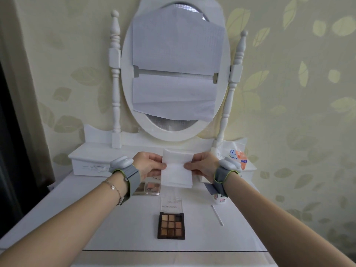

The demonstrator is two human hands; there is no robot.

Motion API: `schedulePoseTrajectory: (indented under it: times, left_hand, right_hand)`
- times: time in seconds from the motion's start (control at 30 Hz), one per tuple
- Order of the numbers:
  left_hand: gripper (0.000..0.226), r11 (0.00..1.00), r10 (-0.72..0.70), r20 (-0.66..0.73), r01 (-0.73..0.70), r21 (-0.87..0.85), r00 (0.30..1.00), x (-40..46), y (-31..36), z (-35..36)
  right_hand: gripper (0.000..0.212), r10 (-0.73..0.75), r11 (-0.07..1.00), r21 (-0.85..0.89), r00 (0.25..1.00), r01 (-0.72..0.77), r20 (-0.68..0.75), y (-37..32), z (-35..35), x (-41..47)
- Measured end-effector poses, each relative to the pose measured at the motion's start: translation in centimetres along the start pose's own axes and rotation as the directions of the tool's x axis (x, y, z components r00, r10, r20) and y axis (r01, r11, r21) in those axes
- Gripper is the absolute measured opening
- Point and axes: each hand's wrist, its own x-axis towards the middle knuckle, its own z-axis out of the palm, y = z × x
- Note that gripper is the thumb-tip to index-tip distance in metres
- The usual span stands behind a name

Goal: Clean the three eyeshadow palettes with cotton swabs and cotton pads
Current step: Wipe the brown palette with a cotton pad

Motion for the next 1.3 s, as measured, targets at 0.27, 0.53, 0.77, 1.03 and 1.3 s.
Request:
schedulePoseTrajectory:
  times: [0.27,0.53,0.77,1.03,1.3]
  left_hand:
    - [0.041,0.973,0.153,-0.015,-0.148,0.18,0.988,0.3,-0.1,-0.3]
    - [0.04,0.862,0.275,0.134,-0.306,0.404,0.952,-0.4,0.3,0.0]
    - [0.029,0.909,0.215,0.165,-0.259,0.326,0.963,-0.9,0.9,0.3]
    - [0.027,0.922,0.192,0.103,-0.215,0.321,0.976,-0.3,0.4,0.3]
    - [0.03,0.868,0.261,0.04,-0.253,0.427,0.965,-0.3,0.0,0.3]
  right_hand:
    - [0.036,0.078,0.977,0.183,0.986,-0.106,0.15,-1.6,-0.7,-1.2]
    - [0.01,0.256,0.958,-0.166,0.96,-0.236,0.116,-1.5,0.6,-0.5]
    - [0.01,0.211,0.973,-0.107,0.975,-0.204,0.062,-1.2,0.7,-0.4]
    - [0.006,0.245,0.958,-0.176,0.964,-0.226,0.099,-1.5,0.5,-0.6]
    - [0.007,0.13,0.987,-0.117,0.977,-0.111,0.17,-1.0,0.6,-0.4]
